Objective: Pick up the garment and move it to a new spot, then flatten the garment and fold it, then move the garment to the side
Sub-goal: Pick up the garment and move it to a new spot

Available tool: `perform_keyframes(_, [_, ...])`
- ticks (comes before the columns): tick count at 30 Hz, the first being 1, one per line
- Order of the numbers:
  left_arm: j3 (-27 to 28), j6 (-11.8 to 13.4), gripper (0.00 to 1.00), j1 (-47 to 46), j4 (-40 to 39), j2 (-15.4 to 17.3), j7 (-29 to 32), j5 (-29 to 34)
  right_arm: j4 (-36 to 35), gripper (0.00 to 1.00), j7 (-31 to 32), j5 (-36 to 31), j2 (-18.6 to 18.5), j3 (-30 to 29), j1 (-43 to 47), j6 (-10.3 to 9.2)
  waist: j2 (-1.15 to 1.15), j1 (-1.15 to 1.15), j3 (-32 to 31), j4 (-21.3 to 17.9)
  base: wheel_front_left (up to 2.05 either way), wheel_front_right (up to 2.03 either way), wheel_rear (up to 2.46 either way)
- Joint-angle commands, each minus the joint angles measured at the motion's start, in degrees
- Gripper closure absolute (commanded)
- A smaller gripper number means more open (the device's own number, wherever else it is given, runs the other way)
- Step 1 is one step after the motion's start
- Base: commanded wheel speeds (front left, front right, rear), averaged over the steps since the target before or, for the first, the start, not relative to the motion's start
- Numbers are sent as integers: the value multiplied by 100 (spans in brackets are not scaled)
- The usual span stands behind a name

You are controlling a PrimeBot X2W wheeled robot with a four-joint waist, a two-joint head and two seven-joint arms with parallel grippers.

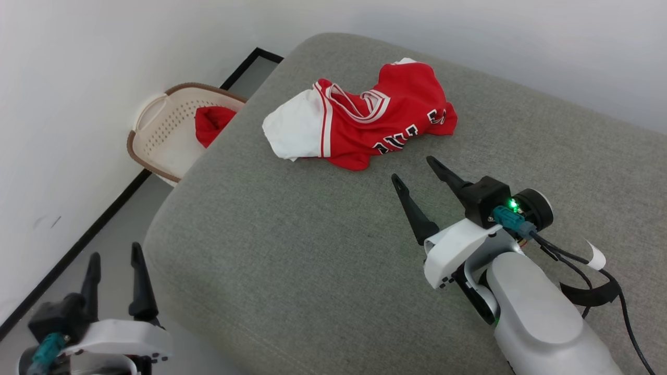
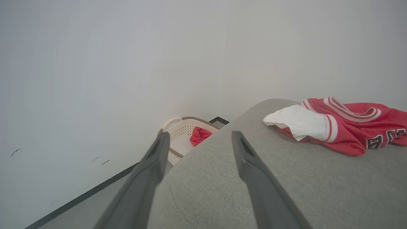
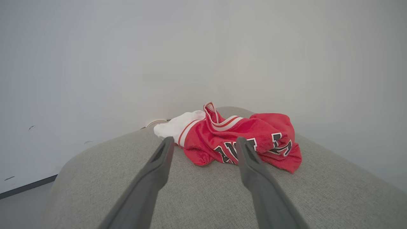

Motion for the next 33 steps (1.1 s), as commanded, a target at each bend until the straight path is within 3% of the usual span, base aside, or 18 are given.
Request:
perform_keyframes(1, [-23,-29,0,-1,6,-14,0,39,-9,0,-5,28,-6,-37,-64,3,0,0,10,-6,0,0,0])
perform_keyframes(5, [-401,-83,0,-324,222,168,0,175,-133,0,-5,-127,-5,-448,130,3,0,0,35,-48,0,0,0])
perform_keyframes(8, [-1098,-93,0,-775,549,478,0,166,-344,0,-5,-343,-9,-856,349,3,0,0,68,-120,0,0,0])
perform_keyframes(11, [-1477,-82,0,-1386,726,992,-2,-246,-625,0,-5,-416,1,-911,382,3,0,0,324,-590,0,0,0])
perform_keyframes(12, [-1477,-82,0,-1386,726,992,-2,-246,-625,0,-5,-416,1,-911,382,3,0,0,324,-590,0,0,0])
perform_keyframes(18, [-2103,-85,0,-2709,1185,1920,0,-1163,-1044,0,-5,-480,0,-909,205,3,0,0,950,-1593,0,0,0])
perform_keyframes(24, [-3083,-87,0,-3863,1923,2889,45,-2094,-1431,0,-5,-448,-4,-873,79,3,0,0,1485,-2403,0,0,0])
perform_keyframes(27, [-3694,-86,0,-4316,2240,3142,606,-2968,-1636,0,-5,-407,-1,-826,100,3,0,0,1694,-2667,0,0,0])
perform_keyframes(33, [-4597,-86,0,-4844,2302,3707,2583,-5078,-1913,0,-5,-422,7,-680,175,3,0,0,1877,-2975,0,0,0])
